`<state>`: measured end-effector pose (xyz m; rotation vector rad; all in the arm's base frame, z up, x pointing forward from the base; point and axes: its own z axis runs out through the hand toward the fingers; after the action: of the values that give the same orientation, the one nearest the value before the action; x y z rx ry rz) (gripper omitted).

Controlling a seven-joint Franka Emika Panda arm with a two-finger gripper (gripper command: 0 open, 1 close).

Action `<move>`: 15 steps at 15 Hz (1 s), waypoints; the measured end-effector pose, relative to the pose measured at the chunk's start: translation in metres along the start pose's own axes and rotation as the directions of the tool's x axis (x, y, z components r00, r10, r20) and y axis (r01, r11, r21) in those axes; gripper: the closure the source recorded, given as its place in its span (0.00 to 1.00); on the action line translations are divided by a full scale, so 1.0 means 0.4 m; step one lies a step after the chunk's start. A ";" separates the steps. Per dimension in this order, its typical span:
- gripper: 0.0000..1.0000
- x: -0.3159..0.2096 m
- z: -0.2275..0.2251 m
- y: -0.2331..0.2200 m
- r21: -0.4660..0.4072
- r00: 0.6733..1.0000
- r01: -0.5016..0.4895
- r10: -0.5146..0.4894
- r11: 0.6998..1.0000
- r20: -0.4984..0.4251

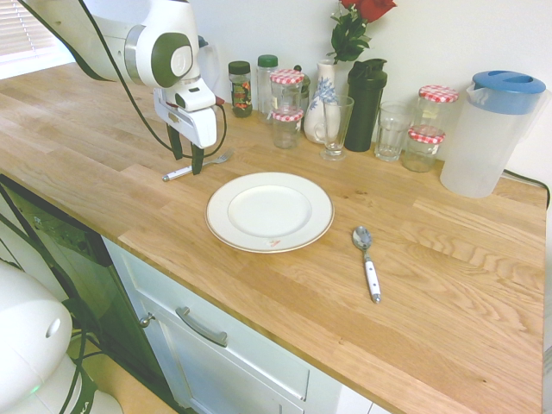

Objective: Put the fork into the plate

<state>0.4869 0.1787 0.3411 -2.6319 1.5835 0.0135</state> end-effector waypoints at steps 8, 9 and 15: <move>1.00 0.009 0.031 -0.008 0.006 1.000 -0.002 0.002 1.000 0.003; 1.00 0.009 0.032 -0.008 0.007 1.000 -0.002 0.002 1.000 0.003; 1.00 0.009 0.032 -0.010 0.010 1.000 -0.001 0.001 1.000 0.003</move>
<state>0.4927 0.1781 0.3284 -2.6220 1.5803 0.0096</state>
